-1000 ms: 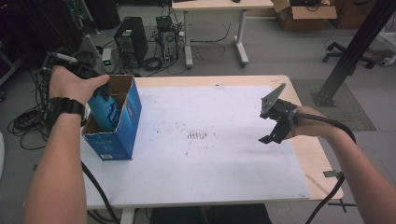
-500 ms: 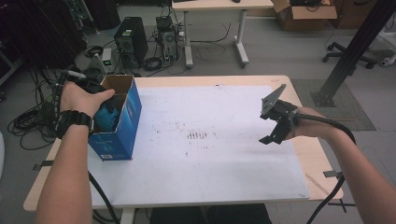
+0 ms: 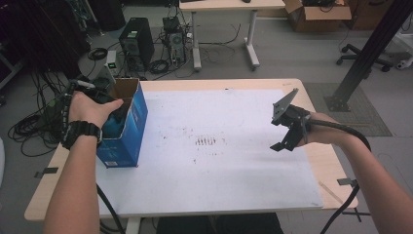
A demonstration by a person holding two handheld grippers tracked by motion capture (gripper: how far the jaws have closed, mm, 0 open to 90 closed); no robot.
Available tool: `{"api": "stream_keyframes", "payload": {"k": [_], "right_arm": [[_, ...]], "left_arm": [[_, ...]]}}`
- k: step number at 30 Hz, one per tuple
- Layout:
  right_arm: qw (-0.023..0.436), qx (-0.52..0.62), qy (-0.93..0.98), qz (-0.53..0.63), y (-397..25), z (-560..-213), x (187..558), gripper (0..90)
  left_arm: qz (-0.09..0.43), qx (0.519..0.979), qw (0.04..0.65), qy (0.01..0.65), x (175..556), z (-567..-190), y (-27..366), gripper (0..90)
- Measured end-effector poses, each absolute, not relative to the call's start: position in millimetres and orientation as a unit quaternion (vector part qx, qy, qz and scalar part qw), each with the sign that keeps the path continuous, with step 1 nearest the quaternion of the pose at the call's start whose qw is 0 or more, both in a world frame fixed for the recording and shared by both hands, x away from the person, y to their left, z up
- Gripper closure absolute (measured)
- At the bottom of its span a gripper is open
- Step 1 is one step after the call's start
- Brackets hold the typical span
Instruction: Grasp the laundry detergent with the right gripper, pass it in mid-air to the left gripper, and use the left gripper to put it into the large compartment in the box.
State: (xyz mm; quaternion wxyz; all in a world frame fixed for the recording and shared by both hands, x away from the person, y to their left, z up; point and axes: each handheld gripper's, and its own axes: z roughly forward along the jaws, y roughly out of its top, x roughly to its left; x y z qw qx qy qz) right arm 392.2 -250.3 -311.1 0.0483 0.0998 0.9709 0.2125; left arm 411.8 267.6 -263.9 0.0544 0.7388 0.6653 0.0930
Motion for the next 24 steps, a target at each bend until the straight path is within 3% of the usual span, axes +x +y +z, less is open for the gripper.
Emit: {"api": "stream_keyframes", "payload": {"k": [24], "right_arm": [[0.044,0.101,0.971,0.211,-250,-315,392,6.0]], "left_arm": [[0.091,0.74,0.053,0.664,409,-277,270,37.5]]}}
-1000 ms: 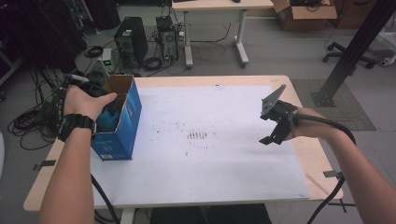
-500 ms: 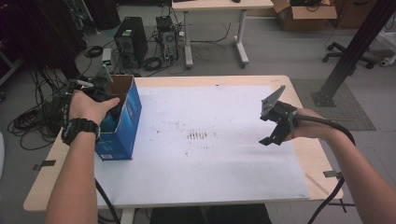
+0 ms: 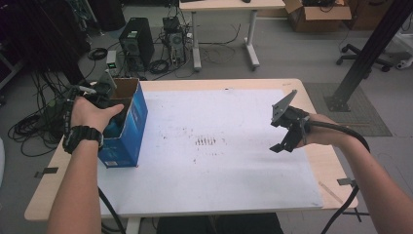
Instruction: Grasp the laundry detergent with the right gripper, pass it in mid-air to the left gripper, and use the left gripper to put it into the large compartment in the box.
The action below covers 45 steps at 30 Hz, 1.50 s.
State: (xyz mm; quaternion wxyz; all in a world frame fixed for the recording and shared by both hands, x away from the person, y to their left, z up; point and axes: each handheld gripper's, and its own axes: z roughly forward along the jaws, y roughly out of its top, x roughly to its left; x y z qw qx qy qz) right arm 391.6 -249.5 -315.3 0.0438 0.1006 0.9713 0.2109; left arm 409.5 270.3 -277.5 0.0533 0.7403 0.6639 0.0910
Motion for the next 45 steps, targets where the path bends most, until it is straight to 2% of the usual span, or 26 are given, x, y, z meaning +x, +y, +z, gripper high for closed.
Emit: {"api": "stream_keyframes", "payload": {"k": [21,35,45], "right_arm": [[0.042,0.101,0.972,0.209,-251,-315,387,6.2],[0.039,0.098,0.971,0.213,-249,-310,385,6.2],[0.04,0.092,0.971,0.216,-243,-305,388,6.1]], "left_arm": [[0.092,0.75,0.044,0.654,406,-272,263,33.4],[0.114,0.758,0.054,0.64,397,-240,255,28.1],[0.132,0.797,0.066,0.586,392,-209,217,22.3]]}}
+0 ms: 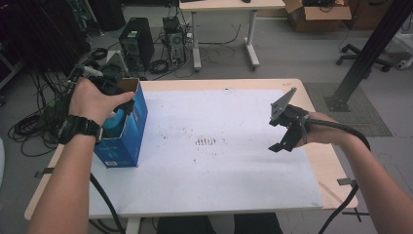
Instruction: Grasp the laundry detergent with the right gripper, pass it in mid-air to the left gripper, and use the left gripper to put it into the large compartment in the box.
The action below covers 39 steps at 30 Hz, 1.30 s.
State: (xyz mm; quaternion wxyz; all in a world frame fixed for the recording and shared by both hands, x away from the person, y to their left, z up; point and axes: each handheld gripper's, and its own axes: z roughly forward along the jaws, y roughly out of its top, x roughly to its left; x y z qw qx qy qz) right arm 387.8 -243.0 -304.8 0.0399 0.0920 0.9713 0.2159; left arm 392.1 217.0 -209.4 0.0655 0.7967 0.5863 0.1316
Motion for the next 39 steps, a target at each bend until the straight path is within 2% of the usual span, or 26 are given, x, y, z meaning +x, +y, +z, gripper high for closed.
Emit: {"api": "stream_keyframes", "payload": {"k": [18,31,39], "right_arm": [[0.037,0.095,0.971,0.215,-246,-302,384,6.0],[0.027,0.099,0.968,0.228,-250,-302,382,3.7],[0.025,0.103,0.968,0.228,-252,-303,382,3.4]], "left_arm": [[0.106,0.875,0.096,0.462,394,-234,132,10.8],[0.079,0.903,0.102,0.41,392,-257,100,4.8],[0.066,0.91,0.108,0.394,391,-263,89,4.7]]}}
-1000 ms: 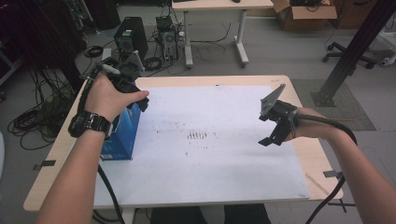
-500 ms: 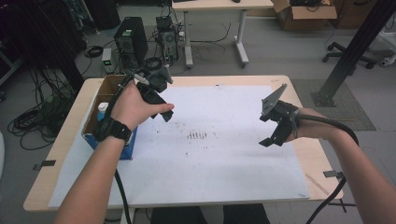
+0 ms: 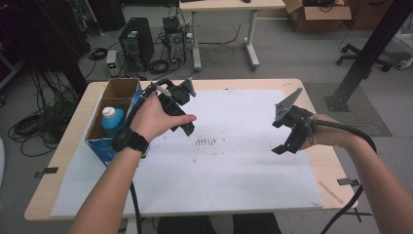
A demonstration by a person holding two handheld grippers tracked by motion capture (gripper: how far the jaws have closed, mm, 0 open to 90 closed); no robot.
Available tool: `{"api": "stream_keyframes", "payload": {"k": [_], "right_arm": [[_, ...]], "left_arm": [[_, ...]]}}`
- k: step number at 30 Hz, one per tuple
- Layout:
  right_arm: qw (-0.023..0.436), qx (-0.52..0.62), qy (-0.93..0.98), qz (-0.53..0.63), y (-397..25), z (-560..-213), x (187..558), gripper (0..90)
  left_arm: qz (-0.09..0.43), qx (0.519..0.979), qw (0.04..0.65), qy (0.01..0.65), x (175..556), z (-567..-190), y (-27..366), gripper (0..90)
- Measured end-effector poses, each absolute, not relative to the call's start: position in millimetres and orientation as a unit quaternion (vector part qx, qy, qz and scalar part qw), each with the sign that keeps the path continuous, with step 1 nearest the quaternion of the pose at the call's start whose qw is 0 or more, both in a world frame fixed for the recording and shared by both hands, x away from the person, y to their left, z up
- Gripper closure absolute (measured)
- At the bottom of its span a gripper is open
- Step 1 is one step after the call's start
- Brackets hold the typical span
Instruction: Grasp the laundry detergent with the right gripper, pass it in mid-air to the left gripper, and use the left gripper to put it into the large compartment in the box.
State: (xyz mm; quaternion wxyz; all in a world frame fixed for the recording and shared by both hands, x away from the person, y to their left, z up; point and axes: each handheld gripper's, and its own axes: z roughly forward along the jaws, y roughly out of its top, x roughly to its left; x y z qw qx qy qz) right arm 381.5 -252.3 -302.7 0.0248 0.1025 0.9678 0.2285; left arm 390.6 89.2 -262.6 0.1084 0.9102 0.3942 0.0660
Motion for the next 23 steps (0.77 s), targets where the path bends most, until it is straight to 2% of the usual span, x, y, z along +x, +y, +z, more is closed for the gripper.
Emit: {"api": "stream_keyframes", "payload": {"k": [23], "right_arm": [[0.024,0.1,0.969,0.224,-251.6,-304.1,379.0,3.2]], "left_arm": [[0.057,0.915,0.111,0.385,388.7,-264.3,83.4,4.6]]}}
